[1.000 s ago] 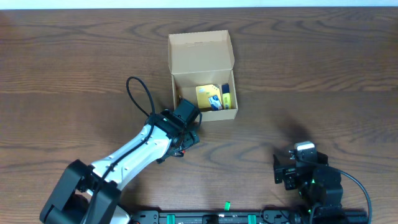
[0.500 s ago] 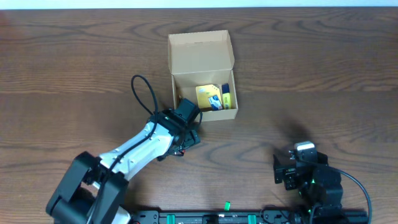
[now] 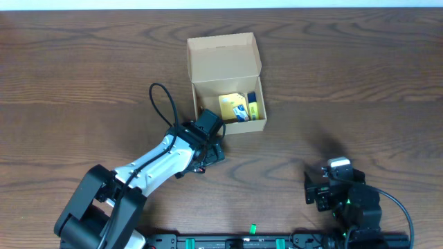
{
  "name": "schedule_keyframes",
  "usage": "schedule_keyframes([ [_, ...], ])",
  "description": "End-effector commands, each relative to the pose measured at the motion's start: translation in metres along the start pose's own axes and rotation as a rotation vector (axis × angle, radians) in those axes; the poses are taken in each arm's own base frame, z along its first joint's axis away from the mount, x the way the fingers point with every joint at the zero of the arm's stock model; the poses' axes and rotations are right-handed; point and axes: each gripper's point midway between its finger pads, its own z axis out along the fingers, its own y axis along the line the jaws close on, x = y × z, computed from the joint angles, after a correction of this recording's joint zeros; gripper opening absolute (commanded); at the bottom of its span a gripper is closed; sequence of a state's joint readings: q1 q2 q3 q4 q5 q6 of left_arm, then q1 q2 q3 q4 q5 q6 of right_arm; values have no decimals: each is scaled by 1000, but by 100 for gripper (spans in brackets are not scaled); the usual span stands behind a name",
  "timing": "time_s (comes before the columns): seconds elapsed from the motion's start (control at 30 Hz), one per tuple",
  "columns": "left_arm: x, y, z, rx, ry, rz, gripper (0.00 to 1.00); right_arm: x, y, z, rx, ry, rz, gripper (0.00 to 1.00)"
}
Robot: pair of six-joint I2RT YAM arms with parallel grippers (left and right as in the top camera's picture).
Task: Pack container
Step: 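Close the left gripper on the red stapler and lift it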
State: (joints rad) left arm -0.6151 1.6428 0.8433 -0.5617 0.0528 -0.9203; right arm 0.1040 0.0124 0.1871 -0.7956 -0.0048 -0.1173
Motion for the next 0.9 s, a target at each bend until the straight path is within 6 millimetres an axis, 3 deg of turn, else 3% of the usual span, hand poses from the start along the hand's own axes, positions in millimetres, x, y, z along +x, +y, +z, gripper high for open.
schedule_keyframes([
  [0.0, -1, 2, 4, -9, 1, 21, 100, 4, 0, 2, 0, 9, -8, 99],
  [0.03, -1, 2, 4, -8, 1, 21, 93, 4, 0, 2, 0, 9, -8, 99],
  [0.37, 2, 7, 4, -27, 14, 21, 58, 4, 0, 2, 0, 9, -8, 99],
  [0.57, 5, 12, 3, -47, 28, 21, 45, 4, 0, 2, 0, 9, -8, 99],
  [0.6, 7, 14, 3, -55, 33, 20, 39, 4, 0, 2, 0, 9, -8, 99],
  [0.67, 9, 17, 3, -69, 43, 21, 6, 4, 0, 2, 0, 9, -8, 99],
  [0.87, 13, 23, 2, -90, 58, 20, 6, 4, 0, 2, 0, 9, -8, 99],
])
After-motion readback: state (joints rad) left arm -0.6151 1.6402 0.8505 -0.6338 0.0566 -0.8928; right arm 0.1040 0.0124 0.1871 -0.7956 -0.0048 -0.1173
